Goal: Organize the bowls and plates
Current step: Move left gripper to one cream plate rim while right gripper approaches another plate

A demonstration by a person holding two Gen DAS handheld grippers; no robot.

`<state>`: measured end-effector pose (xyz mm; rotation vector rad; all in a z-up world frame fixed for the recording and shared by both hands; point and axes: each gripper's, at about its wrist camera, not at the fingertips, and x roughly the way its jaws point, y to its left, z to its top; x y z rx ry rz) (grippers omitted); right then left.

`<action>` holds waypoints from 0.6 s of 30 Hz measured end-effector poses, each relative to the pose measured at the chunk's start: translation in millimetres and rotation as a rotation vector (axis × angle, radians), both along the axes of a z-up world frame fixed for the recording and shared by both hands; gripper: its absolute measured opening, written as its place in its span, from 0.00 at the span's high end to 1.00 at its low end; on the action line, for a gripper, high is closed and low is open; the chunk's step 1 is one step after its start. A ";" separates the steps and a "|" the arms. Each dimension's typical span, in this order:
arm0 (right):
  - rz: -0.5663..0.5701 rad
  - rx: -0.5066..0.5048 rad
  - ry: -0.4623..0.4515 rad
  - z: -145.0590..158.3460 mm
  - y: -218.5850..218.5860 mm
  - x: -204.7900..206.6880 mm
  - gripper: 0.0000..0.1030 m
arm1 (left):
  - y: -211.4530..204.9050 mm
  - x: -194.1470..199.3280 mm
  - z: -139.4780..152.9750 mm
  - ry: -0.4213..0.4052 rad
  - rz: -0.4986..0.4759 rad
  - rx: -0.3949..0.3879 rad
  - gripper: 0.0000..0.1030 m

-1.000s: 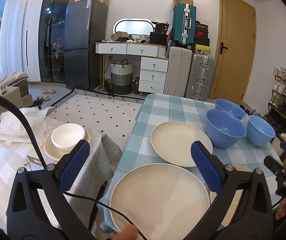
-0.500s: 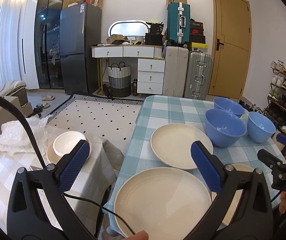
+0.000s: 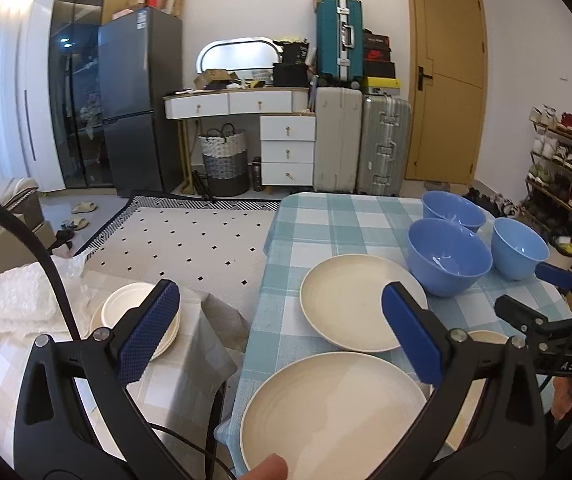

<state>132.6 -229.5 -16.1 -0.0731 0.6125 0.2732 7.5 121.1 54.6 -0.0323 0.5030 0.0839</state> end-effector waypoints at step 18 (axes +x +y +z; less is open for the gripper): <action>-0.047 0.054 0.248 -33.7 4.6 69.1 0.00 | 12.6 110.0 -29.3 0.203 -0.117 -0.039 0.02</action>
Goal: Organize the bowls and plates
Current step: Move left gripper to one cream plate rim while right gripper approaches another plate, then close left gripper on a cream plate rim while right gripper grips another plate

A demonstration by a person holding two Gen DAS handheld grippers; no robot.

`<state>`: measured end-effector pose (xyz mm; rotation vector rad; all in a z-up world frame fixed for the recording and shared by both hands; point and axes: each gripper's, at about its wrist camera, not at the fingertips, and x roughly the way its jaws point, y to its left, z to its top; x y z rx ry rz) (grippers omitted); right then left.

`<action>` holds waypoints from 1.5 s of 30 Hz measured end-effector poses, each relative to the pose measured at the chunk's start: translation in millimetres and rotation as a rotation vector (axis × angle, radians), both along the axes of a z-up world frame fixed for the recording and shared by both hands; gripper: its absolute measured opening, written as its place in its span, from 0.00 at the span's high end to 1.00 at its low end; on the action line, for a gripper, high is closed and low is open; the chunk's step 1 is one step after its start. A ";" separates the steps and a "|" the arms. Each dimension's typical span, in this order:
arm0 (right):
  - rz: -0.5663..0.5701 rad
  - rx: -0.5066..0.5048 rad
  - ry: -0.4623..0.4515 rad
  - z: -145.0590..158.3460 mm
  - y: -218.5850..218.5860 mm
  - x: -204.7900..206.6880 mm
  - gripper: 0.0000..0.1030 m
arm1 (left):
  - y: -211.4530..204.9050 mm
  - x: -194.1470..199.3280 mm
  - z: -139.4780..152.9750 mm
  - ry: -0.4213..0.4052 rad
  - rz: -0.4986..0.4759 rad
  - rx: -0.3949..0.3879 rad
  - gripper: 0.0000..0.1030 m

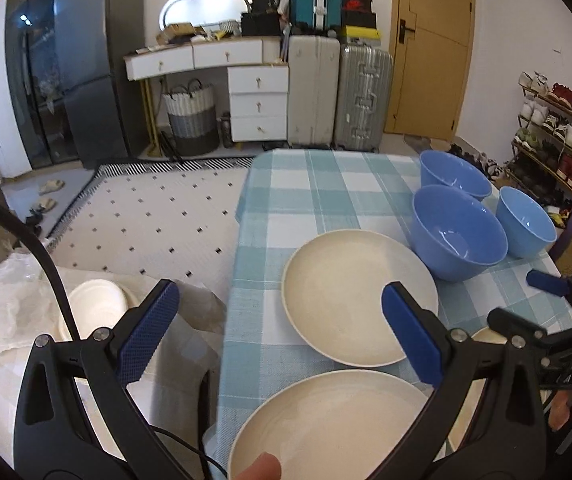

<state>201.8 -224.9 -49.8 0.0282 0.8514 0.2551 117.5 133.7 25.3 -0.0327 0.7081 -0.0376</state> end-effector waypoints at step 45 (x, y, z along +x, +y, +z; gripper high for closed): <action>-0.100 0.019 0.325 -82.6 25.8 100.6 0.36 | -32.7 149.5 -142.7 0.313 -0.092 0.017 0.14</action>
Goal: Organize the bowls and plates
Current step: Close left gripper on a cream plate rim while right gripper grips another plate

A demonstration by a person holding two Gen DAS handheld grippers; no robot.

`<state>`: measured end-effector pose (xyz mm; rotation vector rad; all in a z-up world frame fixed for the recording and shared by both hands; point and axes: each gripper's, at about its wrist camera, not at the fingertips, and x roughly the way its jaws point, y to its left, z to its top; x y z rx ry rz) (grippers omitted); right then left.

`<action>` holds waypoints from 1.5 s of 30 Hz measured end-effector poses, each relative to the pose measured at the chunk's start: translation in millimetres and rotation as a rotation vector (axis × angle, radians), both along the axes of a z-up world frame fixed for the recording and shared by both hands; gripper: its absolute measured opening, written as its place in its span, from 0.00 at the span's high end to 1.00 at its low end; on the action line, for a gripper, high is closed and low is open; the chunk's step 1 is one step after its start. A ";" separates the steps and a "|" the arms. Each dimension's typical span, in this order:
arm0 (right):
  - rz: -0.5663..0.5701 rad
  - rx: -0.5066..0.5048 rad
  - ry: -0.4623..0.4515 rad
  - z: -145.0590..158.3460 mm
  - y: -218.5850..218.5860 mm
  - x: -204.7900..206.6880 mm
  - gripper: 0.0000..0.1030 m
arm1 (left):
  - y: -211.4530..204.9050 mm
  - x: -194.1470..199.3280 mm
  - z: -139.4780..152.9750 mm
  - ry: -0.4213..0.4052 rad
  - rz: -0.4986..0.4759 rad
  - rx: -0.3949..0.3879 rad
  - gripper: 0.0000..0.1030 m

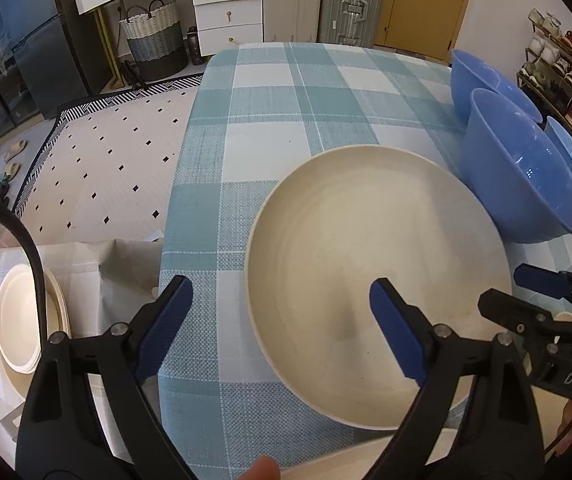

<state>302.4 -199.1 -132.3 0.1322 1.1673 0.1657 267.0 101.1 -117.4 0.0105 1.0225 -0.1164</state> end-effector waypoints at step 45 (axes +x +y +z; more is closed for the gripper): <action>-0.033 0.000 0.010 -18.8 15.5 8.1 0.84 | 27.4 -7.6 -18.6 0.075 0.075 -0.097 0.86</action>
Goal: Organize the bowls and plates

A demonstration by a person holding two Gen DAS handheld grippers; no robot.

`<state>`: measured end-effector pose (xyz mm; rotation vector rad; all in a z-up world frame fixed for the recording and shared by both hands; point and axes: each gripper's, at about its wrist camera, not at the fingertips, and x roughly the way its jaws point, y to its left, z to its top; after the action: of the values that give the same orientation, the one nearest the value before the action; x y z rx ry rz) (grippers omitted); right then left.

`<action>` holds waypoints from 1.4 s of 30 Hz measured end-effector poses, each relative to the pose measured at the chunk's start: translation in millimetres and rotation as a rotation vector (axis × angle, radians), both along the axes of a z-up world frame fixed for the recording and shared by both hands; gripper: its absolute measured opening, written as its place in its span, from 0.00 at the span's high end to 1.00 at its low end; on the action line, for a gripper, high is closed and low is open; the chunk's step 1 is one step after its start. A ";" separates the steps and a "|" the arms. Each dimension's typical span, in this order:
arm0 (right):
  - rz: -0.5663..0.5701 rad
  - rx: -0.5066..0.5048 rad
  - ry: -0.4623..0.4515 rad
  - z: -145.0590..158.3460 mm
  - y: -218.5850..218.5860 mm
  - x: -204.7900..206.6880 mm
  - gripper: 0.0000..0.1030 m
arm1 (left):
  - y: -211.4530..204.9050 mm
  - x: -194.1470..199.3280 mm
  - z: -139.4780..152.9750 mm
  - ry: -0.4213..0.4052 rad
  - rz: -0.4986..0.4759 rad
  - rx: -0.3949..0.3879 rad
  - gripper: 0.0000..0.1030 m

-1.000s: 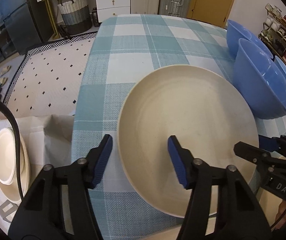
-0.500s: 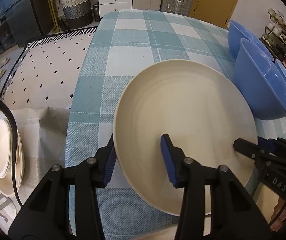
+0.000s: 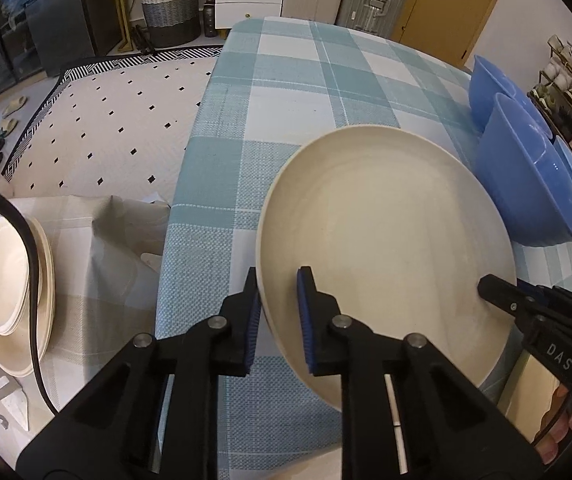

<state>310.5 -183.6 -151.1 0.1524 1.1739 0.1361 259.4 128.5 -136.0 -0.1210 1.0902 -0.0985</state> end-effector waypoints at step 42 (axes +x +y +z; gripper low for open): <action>0.073 0.025 -0.097 52.2 9.9 -33.7 0.86 | 27.6 -50.4 41.3 -0.104 0.106 -0.036 0.89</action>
<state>276.9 -173.7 -98.9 0.1239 1.0816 0.2208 209.0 156.1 -94.7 -0.2036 0.9763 -0.0290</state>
